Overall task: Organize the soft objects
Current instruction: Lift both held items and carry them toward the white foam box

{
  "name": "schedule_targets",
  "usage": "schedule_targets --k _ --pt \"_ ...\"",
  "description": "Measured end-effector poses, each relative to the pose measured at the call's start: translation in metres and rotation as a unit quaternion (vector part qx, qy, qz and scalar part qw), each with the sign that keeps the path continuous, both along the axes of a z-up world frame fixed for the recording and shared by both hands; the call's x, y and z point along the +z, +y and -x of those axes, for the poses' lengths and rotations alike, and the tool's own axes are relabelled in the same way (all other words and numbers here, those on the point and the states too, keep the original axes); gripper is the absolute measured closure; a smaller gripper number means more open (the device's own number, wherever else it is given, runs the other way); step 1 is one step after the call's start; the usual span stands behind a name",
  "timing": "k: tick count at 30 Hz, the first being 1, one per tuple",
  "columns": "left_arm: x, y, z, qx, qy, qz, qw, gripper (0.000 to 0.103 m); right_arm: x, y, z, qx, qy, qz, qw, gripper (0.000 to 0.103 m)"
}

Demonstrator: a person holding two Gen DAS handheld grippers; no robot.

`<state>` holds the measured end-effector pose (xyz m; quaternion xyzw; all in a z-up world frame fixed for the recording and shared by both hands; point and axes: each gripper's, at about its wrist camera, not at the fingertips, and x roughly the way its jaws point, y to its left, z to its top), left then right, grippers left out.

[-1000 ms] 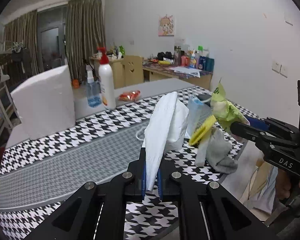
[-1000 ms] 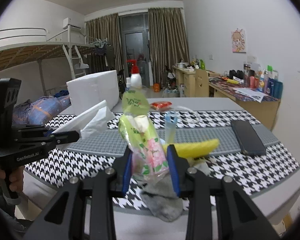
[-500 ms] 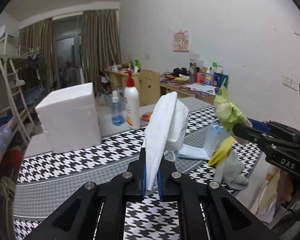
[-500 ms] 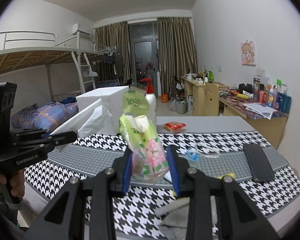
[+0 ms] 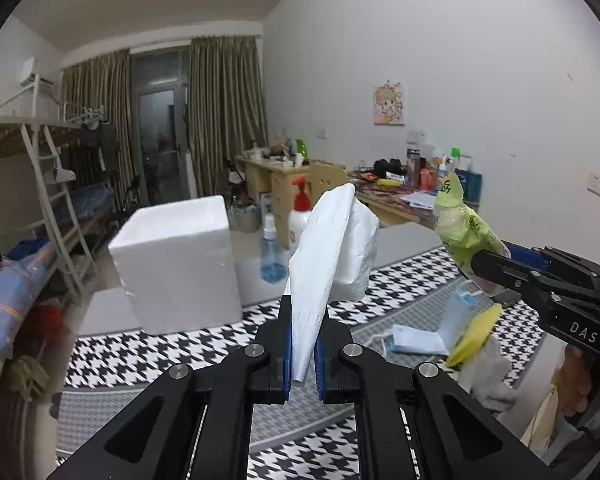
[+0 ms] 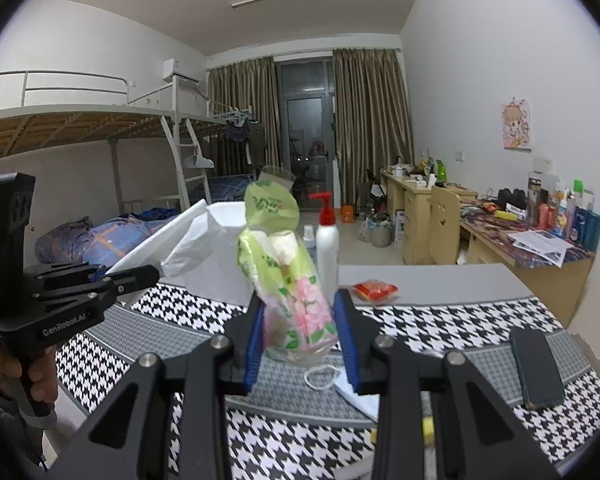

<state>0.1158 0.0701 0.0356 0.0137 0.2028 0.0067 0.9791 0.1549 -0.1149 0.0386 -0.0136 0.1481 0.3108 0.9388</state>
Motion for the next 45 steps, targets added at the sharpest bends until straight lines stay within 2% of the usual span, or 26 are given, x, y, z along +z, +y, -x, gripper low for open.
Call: schedule_targets --k 7,33,45 --pt "0.015 0.012 -0.001 0.014 -0.020 -0.005 0.9997 0.094 0.014 0.015 -0.009 0.019 0.007 -0.016 1.000 0.065" --pt "0.045 0.062 -0.032 0.094 -0.069 0.011 0.9932 0.094 0.050 0.073 -0.029 0.042 -0.033 -0.014 0.998 0.065" --pt "0.052 0.084 -0.049 0.120 -0.072 0.004 0.9902 0.094 0.058 0.109 -0.045 0.045 -0.032 -0.002 0.998 0.065"
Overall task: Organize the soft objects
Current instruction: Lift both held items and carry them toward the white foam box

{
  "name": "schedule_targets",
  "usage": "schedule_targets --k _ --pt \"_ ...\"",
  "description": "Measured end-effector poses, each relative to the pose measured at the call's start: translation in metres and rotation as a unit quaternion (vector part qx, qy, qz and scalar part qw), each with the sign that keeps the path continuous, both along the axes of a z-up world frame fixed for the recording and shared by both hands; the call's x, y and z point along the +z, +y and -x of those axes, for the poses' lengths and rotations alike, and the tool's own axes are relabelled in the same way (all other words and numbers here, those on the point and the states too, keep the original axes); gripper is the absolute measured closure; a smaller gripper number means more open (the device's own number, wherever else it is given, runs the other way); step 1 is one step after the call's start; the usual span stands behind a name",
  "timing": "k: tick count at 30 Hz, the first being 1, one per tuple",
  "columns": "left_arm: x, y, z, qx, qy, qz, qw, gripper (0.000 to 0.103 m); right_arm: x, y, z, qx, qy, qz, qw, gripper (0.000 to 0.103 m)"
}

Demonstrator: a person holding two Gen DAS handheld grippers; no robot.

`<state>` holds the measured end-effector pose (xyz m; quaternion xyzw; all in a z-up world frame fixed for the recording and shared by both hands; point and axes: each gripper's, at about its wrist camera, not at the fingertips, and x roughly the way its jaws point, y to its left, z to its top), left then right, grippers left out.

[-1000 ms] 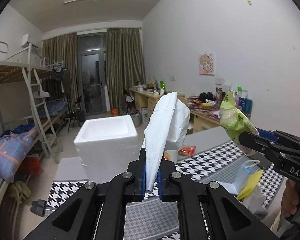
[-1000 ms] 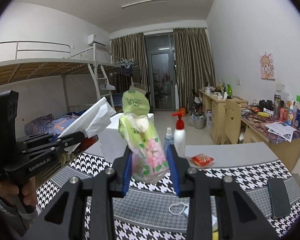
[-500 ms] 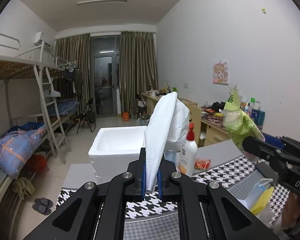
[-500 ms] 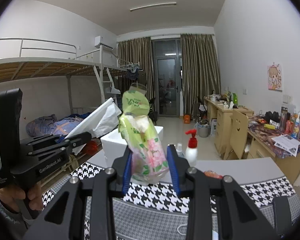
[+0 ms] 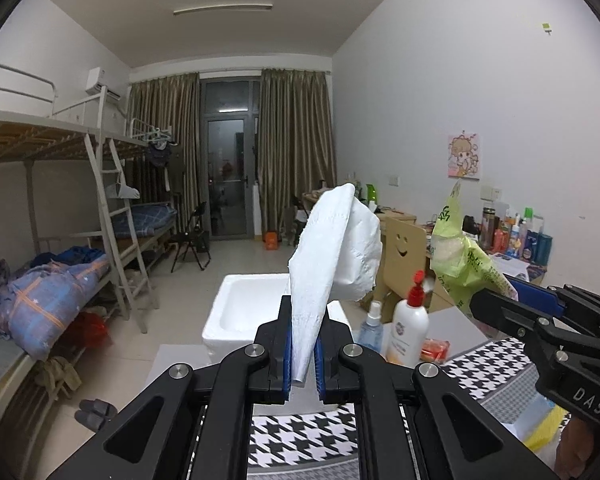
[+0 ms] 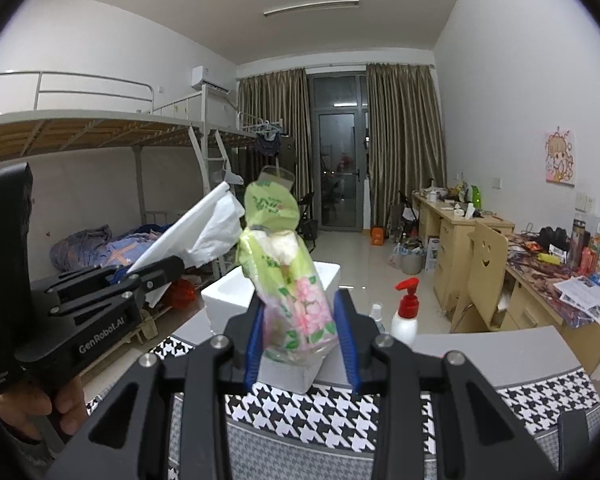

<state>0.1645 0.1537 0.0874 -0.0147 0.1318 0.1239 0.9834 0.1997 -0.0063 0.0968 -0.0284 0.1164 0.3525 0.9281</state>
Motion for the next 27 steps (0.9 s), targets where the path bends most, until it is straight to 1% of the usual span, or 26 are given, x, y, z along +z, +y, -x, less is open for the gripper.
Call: schedule_targets --k 4,8,16,21,24,27 --pt "0.002 0.008 -0.007 -0.002 0.006 0.012 0.9999 0.094 0.003 0.012 -0.007 -0.004 0.003 0.006 1.000 0.065" --pt "0.003 0.012 -0.016 0.004 0.013 0.004 0.9999 0.094 0.006 0.021 -0.014 0.002 0.008 0.005 1.000 0.065" --pt "0.004 0.026 -0.036 0.027 0.028 0.004 0.9992 0.094 0.007 0.041 -0.034 -0.006 0.024 0.015 1.000 0.065" --pt "0.001 0.036 -0.051 0.025 0.042 0.012 0.9987 0.094 0.006 0.049 -0.049 -0.008 0.046 0.022 0.999 0.065" --pt "-0.001 0.041 -0.059 0.027 0.051 0.014 0.9982 0.094 0.004 0.056 -0.056 -0.013 0.049 0.030 0.998 0.065" --pt "-0.003 0.049 -0.066 0.026 0.060 0.026 0.9975 0.094 0.003 0.064 -0.059 -0.015 0.051 0.038 0.998 0.065"
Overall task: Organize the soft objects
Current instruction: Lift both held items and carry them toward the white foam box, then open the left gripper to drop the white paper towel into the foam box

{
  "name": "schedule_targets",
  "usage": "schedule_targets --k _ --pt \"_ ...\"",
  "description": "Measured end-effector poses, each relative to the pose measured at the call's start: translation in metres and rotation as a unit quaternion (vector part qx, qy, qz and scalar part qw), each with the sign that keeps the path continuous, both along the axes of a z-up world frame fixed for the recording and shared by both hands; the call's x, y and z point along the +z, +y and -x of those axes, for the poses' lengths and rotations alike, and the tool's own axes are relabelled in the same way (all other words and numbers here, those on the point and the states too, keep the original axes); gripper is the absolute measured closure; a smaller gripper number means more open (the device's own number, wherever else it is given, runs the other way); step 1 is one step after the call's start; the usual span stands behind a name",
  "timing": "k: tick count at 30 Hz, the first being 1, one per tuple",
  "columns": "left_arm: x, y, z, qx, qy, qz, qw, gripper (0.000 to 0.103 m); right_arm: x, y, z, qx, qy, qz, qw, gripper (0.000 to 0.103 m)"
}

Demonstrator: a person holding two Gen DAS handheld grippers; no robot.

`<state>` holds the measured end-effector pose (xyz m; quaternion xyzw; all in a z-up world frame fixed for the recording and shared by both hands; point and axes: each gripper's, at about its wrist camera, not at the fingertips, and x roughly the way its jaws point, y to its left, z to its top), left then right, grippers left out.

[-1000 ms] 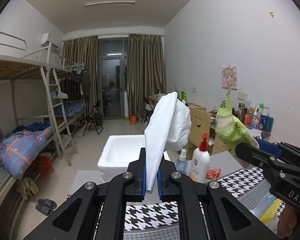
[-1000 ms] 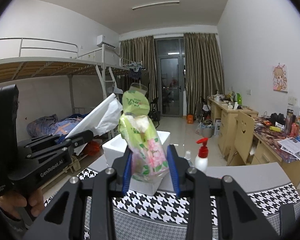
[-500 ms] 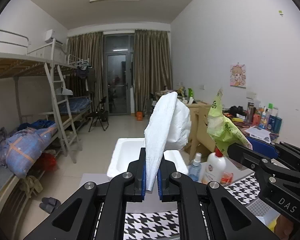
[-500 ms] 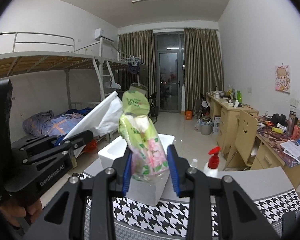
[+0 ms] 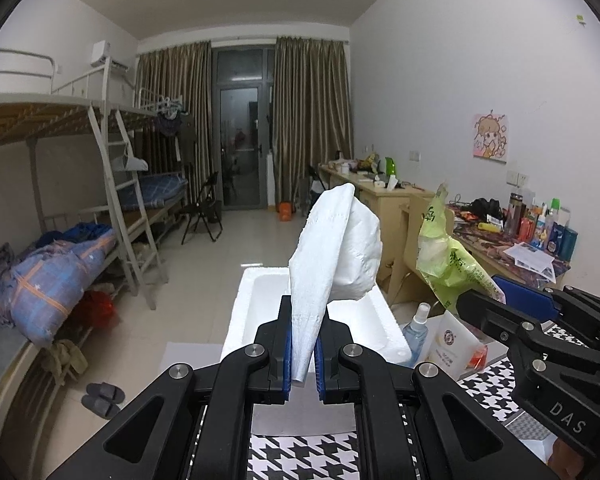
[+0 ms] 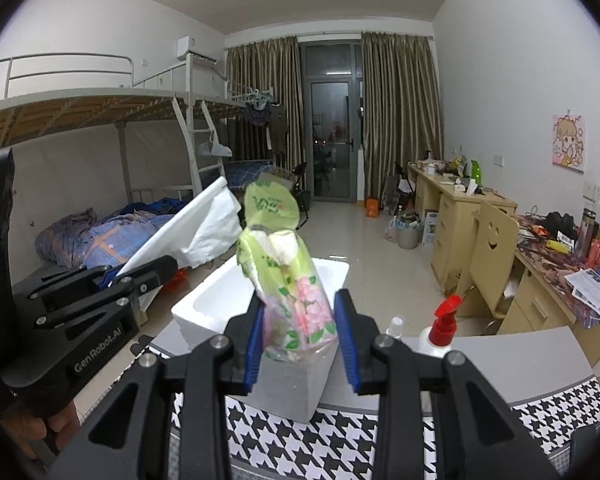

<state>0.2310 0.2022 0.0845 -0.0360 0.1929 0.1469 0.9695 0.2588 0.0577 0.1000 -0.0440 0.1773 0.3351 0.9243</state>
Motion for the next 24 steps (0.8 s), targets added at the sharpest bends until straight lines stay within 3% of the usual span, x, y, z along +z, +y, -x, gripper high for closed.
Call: schedule_targets --k 24 --pt "-0.024 0.021 -0.060 -0.011 0.055 0.013 0.9984 0.094 -0.005 0.027 -0.039 -0.026 0.029 0.014 0.999 0.065"
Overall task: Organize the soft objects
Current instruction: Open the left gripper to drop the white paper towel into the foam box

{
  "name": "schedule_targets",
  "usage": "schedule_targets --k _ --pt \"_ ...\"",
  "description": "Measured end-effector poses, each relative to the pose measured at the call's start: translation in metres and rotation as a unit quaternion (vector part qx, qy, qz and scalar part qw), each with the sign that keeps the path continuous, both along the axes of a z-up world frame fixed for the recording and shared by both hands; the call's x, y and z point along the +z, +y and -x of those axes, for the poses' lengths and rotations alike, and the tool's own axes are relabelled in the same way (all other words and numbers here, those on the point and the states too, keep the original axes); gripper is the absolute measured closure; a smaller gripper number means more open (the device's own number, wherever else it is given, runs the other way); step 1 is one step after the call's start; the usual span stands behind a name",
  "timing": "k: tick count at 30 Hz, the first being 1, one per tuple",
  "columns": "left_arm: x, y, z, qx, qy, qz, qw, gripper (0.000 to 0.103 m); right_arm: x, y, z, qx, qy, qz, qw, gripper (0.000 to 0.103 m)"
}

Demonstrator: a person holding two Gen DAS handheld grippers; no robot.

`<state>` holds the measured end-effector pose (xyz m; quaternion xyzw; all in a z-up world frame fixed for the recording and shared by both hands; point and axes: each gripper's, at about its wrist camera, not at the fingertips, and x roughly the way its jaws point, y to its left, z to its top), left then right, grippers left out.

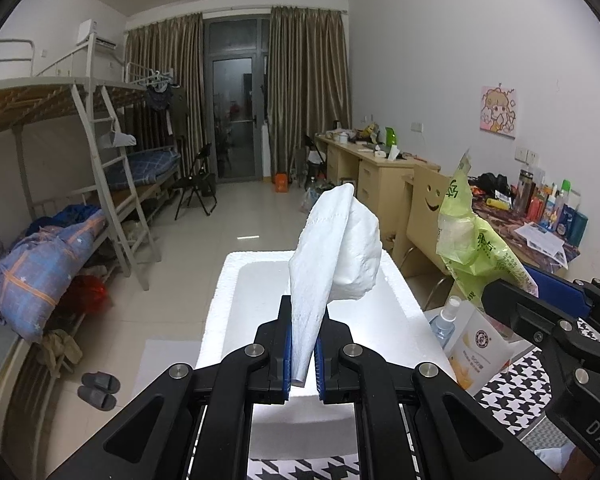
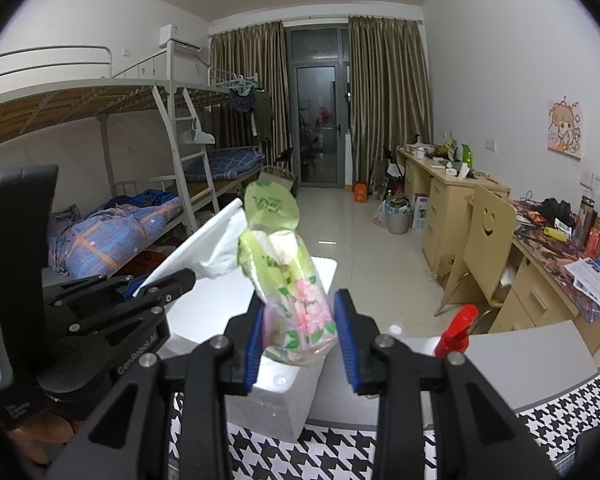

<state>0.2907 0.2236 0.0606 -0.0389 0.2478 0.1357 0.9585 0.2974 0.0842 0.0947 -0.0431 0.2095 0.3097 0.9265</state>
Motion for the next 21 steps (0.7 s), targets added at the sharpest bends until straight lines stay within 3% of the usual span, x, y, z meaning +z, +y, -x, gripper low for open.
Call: schedule_targets --k 5,6,8,10,12,21 --pt "-0.007 0.003 -0.009 -0.009 0.013 0.009 0.9998 0.091 -0.002 0.002 -0.004 -0.004 0.000 0.004 1.000 0.065" --pt "-0.009 0.004 -0.011 -0.010 0.018 0.010 0.9997 0.083 -0.003 0.002 -0.004 -0.005 0.001 0.004 1.000 0.065" --pt "-0.013 0.008 -0.013 -0.001 0.027 0.013 0.9996 0.057 -0.003 0.001 -0.007 -0.007 0.003 0.002 1.000 0.065" --pt "-0.013 0.010 -0.010 0.015 0.018 0.011 0.9997 0.022 -0.003 0.001 -0.008 -0.007 0.003 0.003 1.000 0.065" --pt "-0.010 0.013 -0.005 0.025 0.003 0.013 0.9996 0.008 -0.003 0.003 -0.008 -0.005 0.002 0.006 1.000 0.065" --pt "0.008 0.013 0.018 0.047 -0.032 -0.014 0.9983 0.002 -0.002 0.010 -0.012 0.001 0.004 0.006 1.000 0.065"
